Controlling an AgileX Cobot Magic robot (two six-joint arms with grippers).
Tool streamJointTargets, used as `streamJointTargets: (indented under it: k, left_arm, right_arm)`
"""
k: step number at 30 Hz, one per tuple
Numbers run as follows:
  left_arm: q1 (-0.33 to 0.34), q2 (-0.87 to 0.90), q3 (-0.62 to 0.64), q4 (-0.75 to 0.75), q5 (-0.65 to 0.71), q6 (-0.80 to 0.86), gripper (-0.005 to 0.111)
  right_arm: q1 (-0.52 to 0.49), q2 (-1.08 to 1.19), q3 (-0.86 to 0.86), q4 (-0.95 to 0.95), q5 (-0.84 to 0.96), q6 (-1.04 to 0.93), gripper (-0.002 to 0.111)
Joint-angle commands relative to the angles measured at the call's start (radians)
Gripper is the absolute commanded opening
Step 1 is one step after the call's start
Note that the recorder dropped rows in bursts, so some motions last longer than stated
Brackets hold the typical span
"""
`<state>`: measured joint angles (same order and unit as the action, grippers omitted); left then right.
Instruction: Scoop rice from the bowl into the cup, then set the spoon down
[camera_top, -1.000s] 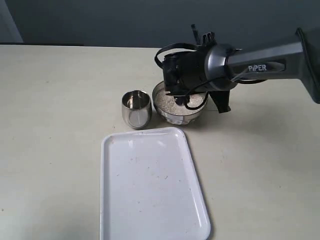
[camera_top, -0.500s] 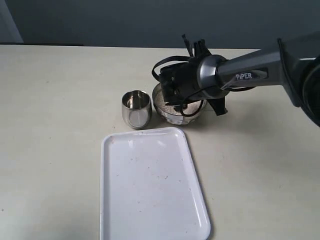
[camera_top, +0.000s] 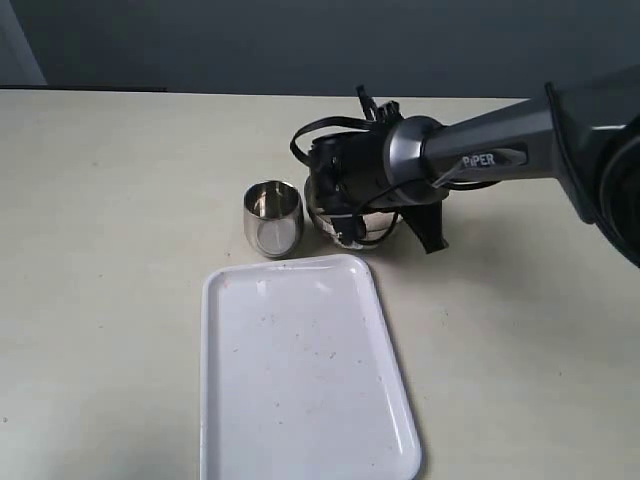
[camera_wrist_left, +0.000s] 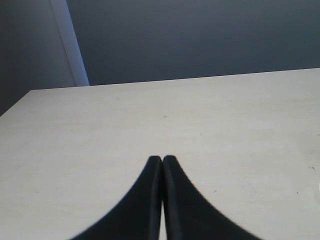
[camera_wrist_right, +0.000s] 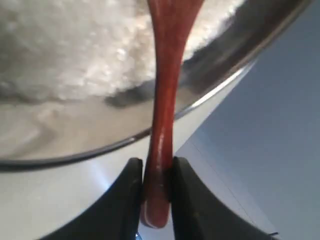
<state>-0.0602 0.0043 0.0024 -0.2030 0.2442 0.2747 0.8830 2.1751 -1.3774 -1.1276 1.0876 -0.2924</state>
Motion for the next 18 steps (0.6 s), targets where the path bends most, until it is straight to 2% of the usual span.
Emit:
streamJointTargets:
  k: [1,11,18]
  left_arm:
    - [-0.003,-0.004,-0.002,0.001,-0.014,-0.003,0.001]
    - [-0.003,-0.004,-0.002,0.001,-0.014,-0.003,0.001]
    - [-0.003,-0.004,-0.002,0.001,-0.014,-0.003,0.001]
  right_arm:
    - [0.003,-0.003,-0.004,0.066,0.003,-0.052,0.0]
    - [0.003,-0.009,-0.063,0.099,0.033,-0.052,0.0]
    - [0.001,-0.009,-0.129,0.305,0.034,-0.14,0.0]
